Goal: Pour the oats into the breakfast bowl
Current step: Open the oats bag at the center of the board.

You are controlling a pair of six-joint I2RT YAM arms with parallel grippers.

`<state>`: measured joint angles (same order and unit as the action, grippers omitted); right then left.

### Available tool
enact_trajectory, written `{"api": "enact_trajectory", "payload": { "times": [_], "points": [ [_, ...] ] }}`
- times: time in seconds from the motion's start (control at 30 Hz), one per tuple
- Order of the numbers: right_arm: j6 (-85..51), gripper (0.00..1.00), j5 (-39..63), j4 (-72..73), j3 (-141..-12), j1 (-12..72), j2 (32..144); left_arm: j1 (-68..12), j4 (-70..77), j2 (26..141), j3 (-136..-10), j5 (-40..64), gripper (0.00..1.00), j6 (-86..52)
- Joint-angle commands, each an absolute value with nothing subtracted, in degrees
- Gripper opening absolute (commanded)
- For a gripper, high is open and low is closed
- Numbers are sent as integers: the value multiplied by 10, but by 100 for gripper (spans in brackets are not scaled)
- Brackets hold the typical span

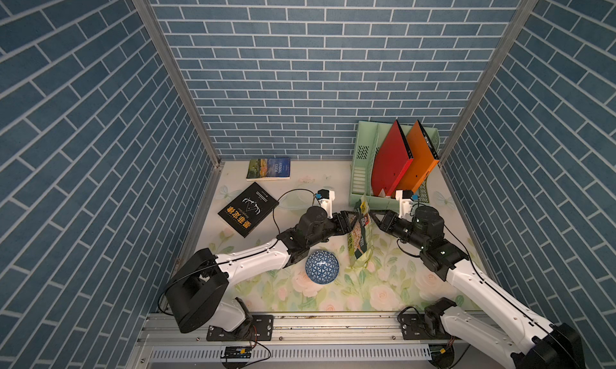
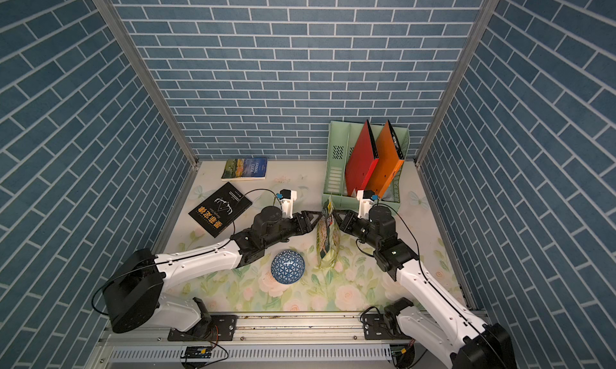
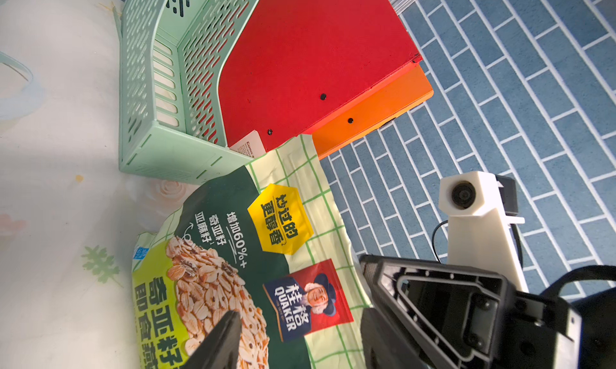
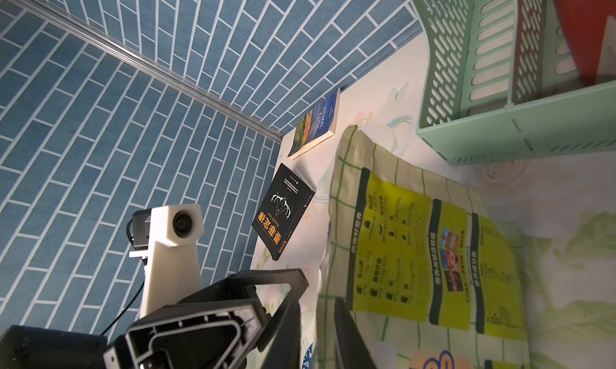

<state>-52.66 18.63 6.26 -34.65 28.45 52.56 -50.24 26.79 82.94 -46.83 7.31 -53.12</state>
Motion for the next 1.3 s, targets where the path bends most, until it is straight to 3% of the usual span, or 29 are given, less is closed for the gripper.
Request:
{"api": "enact_trajectory", "payload": {
  "times": [0.0, 0.7, 1.07, 1.27],
  "points": [
    [-518, 19, 176, 53, -337, 280, 513, -506, 261, 835, -483, 67, 63, -522],
    [-507, 13, 175, 38, -334, 279, 537, -506, 253, 840, -494, 63, 63, -522],
    [-496, 17, 205, 50, -342, 284, 543, -506, 220, 845, -512, 50, 63, -517],
    [-494, 4, 207, 61, -352, 302, 554, -506, 203, 846, -531, 50, 62, -507]
  ]
}}
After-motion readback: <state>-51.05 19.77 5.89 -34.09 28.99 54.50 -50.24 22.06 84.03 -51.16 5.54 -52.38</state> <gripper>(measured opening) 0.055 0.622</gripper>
